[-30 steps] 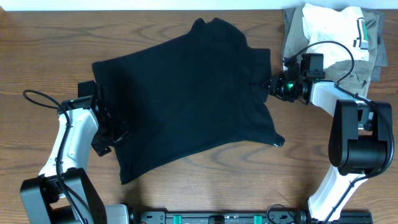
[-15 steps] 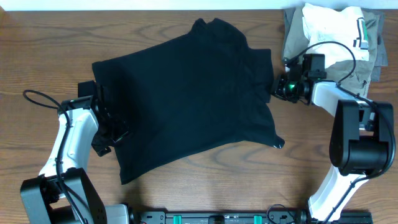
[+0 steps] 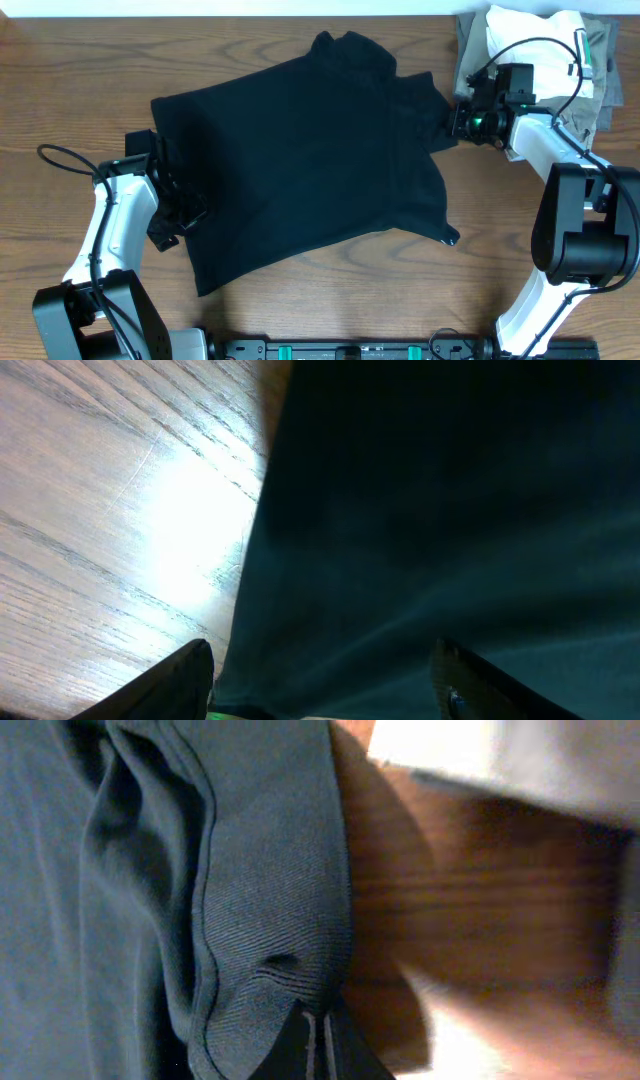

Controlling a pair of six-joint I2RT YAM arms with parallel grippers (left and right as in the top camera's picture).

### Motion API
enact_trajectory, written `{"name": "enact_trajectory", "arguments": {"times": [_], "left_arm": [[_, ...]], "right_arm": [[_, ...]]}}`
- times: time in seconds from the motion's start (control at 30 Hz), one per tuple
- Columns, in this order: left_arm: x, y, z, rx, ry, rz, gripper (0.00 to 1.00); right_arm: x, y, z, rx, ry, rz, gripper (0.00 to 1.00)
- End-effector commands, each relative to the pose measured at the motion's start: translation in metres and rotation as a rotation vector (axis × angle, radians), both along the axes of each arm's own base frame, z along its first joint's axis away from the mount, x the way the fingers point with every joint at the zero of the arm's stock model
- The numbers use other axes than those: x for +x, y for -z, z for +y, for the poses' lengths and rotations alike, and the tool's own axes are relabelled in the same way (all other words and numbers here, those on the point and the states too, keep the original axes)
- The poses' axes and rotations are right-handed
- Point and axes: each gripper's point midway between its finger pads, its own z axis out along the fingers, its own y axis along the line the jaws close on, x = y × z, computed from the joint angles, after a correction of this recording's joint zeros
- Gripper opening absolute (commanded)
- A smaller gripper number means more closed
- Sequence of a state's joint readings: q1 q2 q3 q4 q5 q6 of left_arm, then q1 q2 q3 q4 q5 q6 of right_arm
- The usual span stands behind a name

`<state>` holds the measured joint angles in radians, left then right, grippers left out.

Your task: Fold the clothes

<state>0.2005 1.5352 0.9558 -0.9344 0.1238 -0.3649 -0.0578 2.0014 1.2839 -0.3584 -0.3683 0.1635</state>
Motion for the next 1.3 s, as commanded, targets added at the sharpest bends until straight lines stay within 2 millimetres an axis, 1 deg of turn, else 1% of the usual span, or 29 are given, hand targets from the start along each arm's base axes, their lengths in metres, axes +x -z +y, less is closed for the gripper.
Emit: {"name": "enact_trajectory", "arguments": {"times": [0.0, 0.13, 0.2, 0.37, 0.47, 0.5, 0.57, 0.6, 0.63, 0.67, 0.73, 0.83, 0.87, 0.9, 0.93, 1.0, 1.13, 1.27], "left_arm": [[-0.001, -0.003, 0.003, 0.014, 0.010, -0.007, 0.71], [-0.002, -0.002, 0.003, 0.014, 0.013, -0.005, 0.71], [-0.002, -0.003, 0.003, 0.014, 0.013, -0.005, 0.71], [-0.002, -0.003, 0.003, 0.014, 0.017, -0.006, 0.71], [-0.002, -0.002, 0.003, 0.014, 0.020, -0.005, 0.71], [-0.002, -0.003, 0.003, 0.014, 0.020, -0.005, 0.71], [-0.002, -0.003, 0.003, 0.014, 0.020, -0.006, 0.71], [-0.002, -0.002, 0.003, 0.014, 0.020, -0.005, 0.71], [-0.002, -0.003, 0.003, 0.014, 0.022, -0.006, 0.71], [-0.002, -0.002, 0.003, 0.014, 0.028, -0.006, 0.71], [-0.001, -0.003, 0.003, 0.015, 0.035, -0.011, 0.71], [0.002, -0.004, 0.005, 0.017, 0.030, -0.020, 0.71], [0.003, -0.006, 0.006, 0.017, 0.025, -0.024, 0.71], [0.003, -0.008, 0.006, 0.016, 0.021, -0.023, 0.71], [0.002, -0.011, 0.006, 0.015, 0.017, -0.020, 0.71], [-0.004, -0.017, 0.004, 0.010, 0.016, -0.007, 0.71], [-0.023, -0.033, 0.000, 0.006, -0.024, 0.016, 0.71], [-0.039, -0.059, -0.005, 0.012, -0.069, -0.039, 0.72]], "right_arm": [[0.015, -0.024, -0.015, -0.091, -0.015, -0.083, 0.01], [0.018, -0.027, -0.027, -0.169, -0.003, -0.083, 0.01], [0.019, -0.029, -0.031, -0.199, -0.017, -0.088, 0.01], [0.026, -0.038, -0.045, -0.301, -0.018, -0.103, 0.01], [0.029, -0.043, -0.049, -0.347, -0.015, -0.109, 0.01], [0.029, -0.045, -0.050, -0.360, -0.018, -0.107, 0.03], [0.028, -0.047, -0.049, -0.379, -0.028, -0.098, 0.29], [0.028, -0.049, -0.047, -0.383, -0.039, -0.094, 0.40], [0.027, -0.051, -0.044, -0.384, -0.048, -0.086, 0.50], [0.026, -0.054, -0.041, -0.383, -0.055, -0.080, 0.58], [0.026, -0.065, -0.034, -0.379, -0.072, -0.071, 0.68], [0.025, -0.089, -0.024, -0.375, -0.093, -0.070, 0.77], [0.022, -0.106, -0.017, -0.369, -0.107, -0.073, 0.82], [0.018, -0.118, -0.011, -0.357, -0.122, -0.071, 0.86], [0.012, -0.126, -0.005, -0.341, -0.136, -0.060, 0.91], [-0.005, -0.140, 0.005, -0.310, -0.164, -0.014, 0.97], [-0.052, -0.150, 0.018, -0.252, -0.138, 0.132, 0.98], [-0.089, -0.156, 0.033, -0.243, -0.152, 0.236, 0.98]]}}
